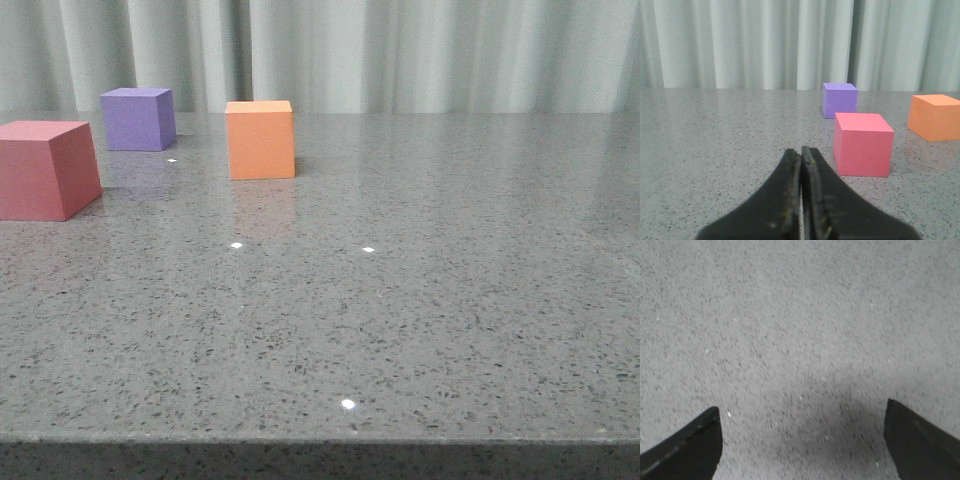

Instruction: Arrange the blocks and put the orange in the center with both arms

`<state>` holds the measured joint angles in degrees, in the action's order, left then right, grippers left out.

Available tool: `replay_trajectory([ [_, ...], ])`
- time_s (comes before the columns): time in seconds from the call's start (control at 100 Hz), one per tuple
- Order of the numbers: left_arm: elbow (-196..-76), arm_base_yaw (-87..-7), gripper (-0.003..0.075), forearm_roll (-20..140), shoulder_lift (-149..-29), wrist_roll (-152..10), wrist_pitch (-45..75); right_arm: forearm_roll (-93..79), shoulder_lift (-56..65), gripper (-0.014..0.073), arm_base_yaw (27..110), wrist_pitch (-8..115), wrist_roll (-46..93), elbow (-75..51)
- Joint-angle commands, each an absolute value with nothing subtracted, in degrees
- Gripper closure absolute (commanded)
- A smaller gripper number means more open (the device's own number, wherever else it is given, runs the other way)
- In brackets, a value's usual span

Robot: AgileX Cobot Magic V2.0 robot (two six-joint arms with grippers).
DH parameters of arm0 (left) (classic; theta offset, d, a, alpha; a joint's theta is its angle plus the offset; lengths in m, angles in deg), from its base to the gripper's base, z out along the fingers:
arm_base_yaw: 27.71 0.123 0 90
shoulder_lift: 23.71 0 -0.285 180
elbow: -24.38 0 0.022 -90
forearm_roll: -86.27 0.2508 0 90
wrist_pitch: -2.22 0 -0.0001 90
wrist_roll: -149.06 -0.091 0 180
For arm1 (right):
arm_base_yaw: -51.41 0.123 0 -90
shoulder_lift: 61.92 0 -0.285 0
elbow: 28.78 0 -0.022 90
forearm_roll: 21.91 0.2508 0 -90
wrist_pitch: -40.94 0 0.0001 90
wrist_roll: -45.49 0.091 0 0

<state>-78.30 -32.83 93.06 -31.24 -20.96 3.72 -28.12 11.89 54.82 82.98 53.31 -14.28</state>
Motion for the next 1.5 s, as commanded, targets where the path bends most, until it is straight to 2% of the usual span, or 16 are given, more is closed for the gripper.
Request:
replay_trajectory([
  [0.0,-75.8,-32.7,0.0739,93.0,-29.5,-20.5,-1.1,-28.3,5.4,-0.0054,54.0,74.4,52.7,-9.0],
  [0.39,-75.8,-32.7,0.0739,93.0,-29.5,-20.5,-1.1,-28.3,-17.4,-0.0054,54.0,64.1,54.0,15.8],
  [0.58,-75.8,-32.7,0.0739,93.0,-29.5,-20.5,-1.1,-28.5,-23.9,-0.0052,54.0,56.8,54.0,19.3],
  [0.71,-75.8,-32.7,0.0739,93.0,-29.5,-20.5,-1.1,-28.9,-24.3,-0.0038,54.0,56.5,54.0,19.3],
  [0.81,-75.8,-32.7,0.0739,93.0,-29.5,-20.5,-1.1,-28.9,-24.3,0.0054,54.0,56.3,54.0,19.3],
  [0.88,-75.8,-32.7,0.0739,93.0,-29.5,-20.5,-1.1,-28.9,-24.3,0.0158,54.0,56.1,54.0,19.3],
  [1.07,-75.8,-32.7,0.0739,93.0,-29.5,-20.5,-1.1,-29.1,-24.3,0.0515,54.0,56.3,54.0,19.3],
  [1.17,-75.8,-32.7,0.0739,93.0,-29.5,-20.5,-1.1,-29.1,-24.3,0.0660,54.0,56.6,54.0,19.3],
  [1.49,-75.8,-32.7,0.0739,93.0,-29.5,-20.5,-1.1,-29.1,-24.3,0.0660,54.0,56.7,54.0,19.3],
])
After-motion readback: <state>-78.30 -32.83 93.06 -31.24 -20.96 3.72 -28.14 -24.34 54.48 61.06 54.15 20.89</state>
